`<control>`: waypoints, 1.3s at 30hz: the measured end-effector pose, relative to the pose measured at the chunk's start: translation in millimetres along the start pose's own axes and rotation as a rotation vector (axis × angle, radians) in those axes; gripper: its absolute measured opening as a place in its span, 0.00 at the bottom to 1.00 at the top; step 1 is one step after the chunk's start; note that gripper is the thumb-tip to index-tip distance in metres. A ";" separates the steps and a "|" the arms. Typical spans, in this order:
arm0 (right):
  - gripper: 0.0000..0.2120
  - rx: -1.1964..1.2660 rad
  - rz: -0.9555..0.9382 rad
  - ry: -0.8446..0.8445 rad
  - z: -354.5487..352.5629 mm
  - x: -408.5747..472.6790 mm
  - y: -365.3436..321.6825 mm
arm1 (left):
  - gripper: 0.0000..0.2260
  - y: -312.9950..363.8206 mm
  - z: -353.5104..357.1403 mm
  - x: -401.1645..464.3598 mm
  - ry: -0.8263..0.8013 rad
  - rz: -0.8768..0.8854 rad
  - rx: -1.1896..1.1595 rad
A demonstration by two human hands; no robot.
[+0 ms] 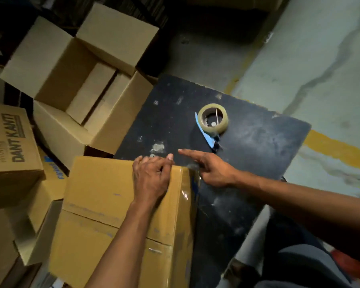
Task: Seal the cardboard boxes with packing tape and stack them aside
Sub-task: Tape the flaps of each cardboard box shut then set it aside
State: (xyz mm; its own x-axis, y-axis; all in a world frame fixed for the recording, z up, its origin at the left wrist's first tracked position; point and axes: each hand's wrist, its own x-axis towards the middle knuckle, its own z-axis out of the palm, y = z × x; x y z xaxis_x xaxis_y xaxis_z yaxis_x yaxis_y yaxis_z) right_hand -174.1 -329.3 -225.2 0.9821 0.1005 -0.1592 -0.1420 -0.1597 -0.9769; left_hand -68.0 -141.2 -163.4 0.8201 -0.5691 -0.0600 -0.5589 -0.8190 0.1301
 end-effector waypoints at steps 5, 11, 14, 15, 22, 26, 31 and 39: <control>0.51 0.024 -0.048 0.316 99.0 -29.5 20.2 | 0.28 -2.9 3.7 -5.9 0.051 0.014 -0.018; 0.54 -0.167 -0.065 0.526 146.9 -40.9 12.9 | 0.30 -2.7 5.6 -4.9 0.058 0.008 -0.036; 0.54 -0.265 -0.040 0.477 154.1 -61.8 18.5 | 0.28 -3.6 7.3 -4.4 0.050 0.018 -0.068; 0.53 -0.252 -0.051 0.487 152.9 -69.1 20.9 | 0.28 -4.1 7.9 -4.2 0.053 0.020 -0.075; 0.45 -0.113 0.081 0.604 114.7 -45.9 0.0 | 0.31 -6.1 11.1 -3.5 0.062 0.021 -0.054; 0.53 -0.429 0.121 0.442 130.0 -42.8 -0.1 | 0.33 -1.8 8.1 -6.2 0.056 0.019 -0.049; 0.40 -0.305 0.107 0.462 109.8 -67.2 8.1 | 0.33 -1.9 7.7 -5.5 0.057 0.029 -0.077; 0.24 0.168 0.082 0.508 44.2 -30.5 -34.3 | 0.32 -3.2 9.0 -3.9 0.034 0.005 -0.043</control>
State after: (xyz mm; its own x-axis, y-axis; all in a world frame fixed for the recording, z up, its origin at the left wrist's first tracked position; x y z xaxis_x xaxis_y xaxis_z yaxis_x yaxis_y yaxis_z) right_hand -204.7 -283.5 -193.2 0.8972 -0.4001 -0.1872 -0.1972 0.0164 -0.9802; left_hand -70.5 -137.1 -172.5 0.8215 -0.5696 -0.0256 -0.5576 -0.8120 0.1727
